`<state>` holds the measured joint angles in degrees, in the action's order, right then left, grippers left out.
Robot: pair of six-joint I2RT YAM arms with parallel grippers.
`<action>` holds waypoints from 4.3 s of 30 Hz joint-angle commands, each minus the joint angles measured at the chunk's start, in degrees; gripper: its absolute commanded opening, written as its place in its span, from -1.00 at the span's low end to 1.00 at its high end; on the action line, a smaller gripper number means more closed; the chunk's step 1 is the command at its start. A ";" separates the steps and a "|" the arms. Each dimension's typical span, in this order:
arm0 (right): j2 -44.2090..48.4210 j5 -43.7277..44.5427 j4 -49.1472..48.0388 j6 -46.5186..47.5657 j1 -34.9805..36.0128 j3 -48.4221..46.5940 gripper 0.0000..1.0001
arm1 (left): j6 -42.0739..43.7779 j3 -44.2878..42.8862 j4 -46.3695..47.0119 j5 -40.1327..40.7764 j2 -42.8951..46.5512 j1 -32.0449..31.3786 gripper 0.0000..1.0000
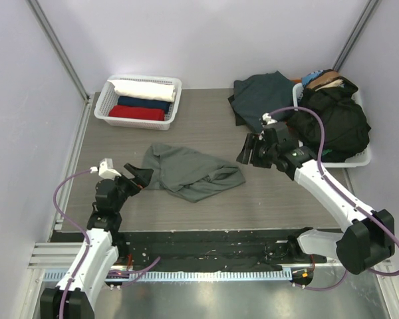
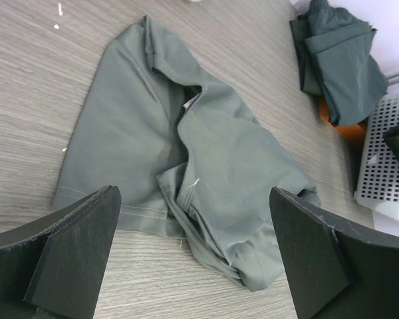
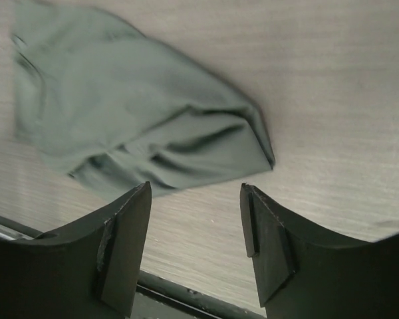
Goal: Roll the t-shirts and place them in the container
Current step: Place the T-shirt at the center of the board, then move the bin to the corner of the board, then flatten out the T-shirt at the center of the board.
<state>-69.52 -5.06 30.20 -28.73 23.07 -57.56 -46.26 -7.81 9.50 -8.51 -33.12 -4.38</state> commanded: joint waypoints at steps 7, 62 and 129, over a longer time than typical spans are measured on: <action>1.23 0.49 -13.58 1.75 1.54 7.29 0.27 | -2.43 -10.61 4.13 2.25 -11.32 -4.20 0.95; 9.48 6.99 -18.51 4.30 1.45 12.21 0.27 | 9.70 -125.07 -31.12 10.46 -111.81 -5.20 0.99; -8.72 27.65 -13.41 3.16 23.07 3.68 -0.98 | 9.87 -33.76 -19.79 21.88 -45.09 -24.36 0.43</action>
<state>-85.95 19.88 17.54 -24.27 46.44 -54.87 -36.84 -40.47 -13.80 15.77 -76.36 -29.02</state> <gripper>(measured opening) 0.036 0.727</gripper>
